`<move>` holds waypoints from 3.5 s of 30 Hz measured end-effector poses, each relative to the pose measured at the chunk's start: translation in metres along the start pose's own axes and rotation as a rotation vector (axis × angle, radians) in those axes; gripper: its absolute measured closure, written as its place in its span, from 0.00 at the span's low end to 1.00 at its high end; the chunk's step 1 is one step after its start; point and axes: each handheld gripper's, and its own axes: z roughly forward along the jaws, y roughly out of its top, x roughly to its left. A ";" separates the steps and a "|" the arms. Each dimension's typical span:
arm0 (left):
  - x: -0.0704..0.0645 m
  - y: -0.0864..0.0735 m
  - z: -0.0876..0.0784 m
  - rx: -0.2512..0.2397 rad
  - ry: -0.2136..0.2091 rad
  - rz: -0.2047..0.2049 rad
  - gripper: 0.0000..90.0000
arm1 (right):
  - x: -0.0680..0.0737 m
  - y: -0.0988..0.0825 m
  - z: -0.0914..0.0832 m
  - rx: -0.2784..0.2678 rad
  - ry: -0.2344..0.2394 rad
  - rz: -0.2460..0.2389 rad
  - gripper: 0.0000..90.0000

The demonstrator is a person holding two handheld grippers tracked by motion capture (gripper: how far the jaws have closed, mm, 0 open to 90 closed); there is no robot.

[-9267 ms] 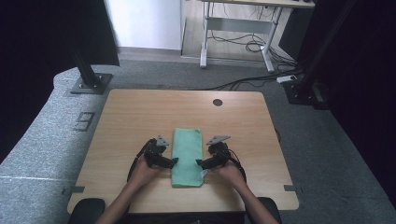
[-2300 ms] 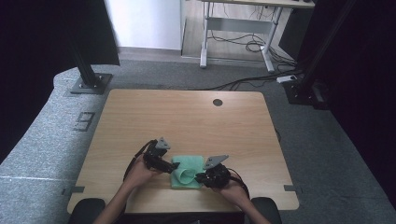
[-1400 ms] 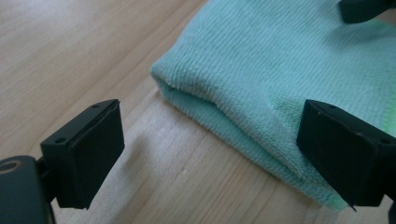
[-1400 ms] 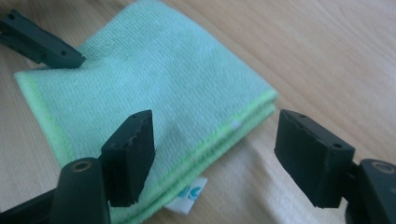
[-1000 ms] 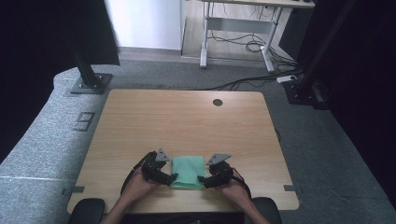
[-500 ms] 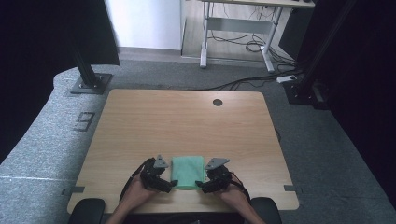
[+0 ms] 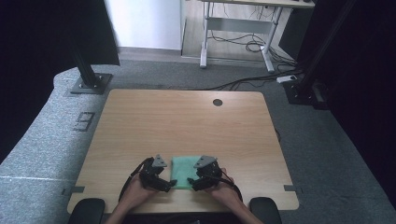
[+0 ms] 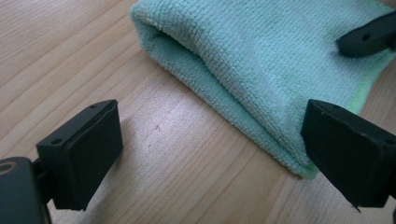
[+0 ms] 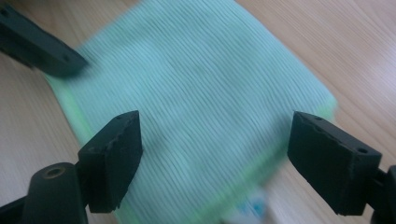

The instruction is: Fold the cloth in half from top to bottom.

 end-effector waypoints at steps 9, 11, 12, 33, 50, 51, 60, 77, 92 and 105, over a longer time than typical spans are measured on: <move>-0.001 0.000 0.000 -0.002 0.005 -0.004 0.07 | -0.019 -0.025 -0.013 -0.006 -0.010 0.088 0.17; -0.001 0.000 0.000 -0.002 0.006 -0.003 0.07 | -0.019 -0.026 -0.013 -0.009 -0.011 0.091 0.17; -0.001 0.000 0.000 -0.002 0.006 -0.003 0.07 | -0.019 -0.026 -0.013 -0.009 -0.011 0.091 0.17; 0.016 0.005 0.011 -0.044 0.071 -0.039 0.00 | -0.037 -0.027 -0.002 -0.020 -0.020 0.155 0.09; 0.045 0.027 0.027 -0.050 0.097 -0.066 0.00 | -0.075 -0.012 0.020 -0.031 -0.052 0.222 0.09; 0.048 0.029 0.029 -0.051 0.098 -0.070 0.00 | -0.077 -0.010 0.021 -0.031 -0.055 0.223 0.09; 0.063 0.040 0.036 -0.052 0.113 -0.089 0.00 | -0.092 -0.003 0.031 -0.037 -0.082 0.238 0.09; 0.095 0.065 0.054 -0.055 0.154 -0.138 0.00 | -0.122 0.013 0.050 -0.051 -0.123 0.279 0.09; 0.100 0.071 0.058 -0.055 0.157 -0.144 0.00 | -0.131 0.015 0.054 -0.068 -0.133 0.317 0.08; 0.092 0.074 0.043 -0.055 0.115 -0.090 0.00 | -0.127 0.024 0.037 -0.091 -0.077 0.305 0.13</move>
